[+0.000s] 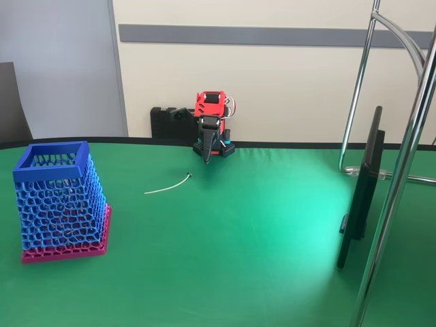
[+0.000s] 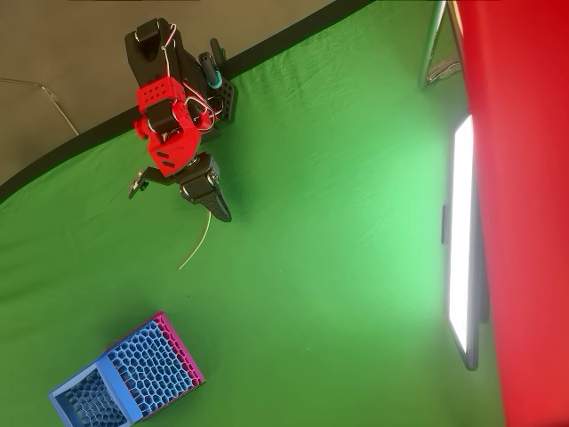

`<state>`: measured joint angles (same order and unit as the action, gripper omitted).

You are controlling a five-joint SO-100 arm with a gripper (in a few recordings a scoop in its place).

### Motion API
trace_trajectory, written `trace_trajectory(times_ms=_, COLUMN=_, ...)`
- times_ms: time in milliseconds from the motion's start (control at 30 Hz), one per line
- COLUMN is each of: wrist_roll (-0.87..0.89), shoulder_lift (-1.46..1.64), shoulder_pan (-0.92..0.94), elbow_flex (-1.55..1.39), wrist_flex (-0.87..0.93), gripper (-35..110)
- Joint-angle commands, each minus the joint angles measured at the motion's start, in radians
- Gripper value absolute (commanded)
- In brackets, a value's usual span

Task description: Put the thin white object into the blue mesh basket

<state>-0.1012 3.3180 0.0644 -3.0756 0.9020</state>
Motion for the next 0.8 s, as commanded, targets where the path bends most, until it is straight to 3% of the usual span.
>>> trace_trajectory(times_ms=0, wrist_roll=-0.009, shoulder_lift=0.008, shoulder_pan=-0.003, elbow_flex=0.005, wrist_flex=0.003, gripper=1)
trace_trajectory(times_ms=767, wrist_roll=-0.006, shoulder_lift=0.008, shoulder_pan=-0.006, elbow_flex=0.005, wrist_flex=0.003, gripper=1)
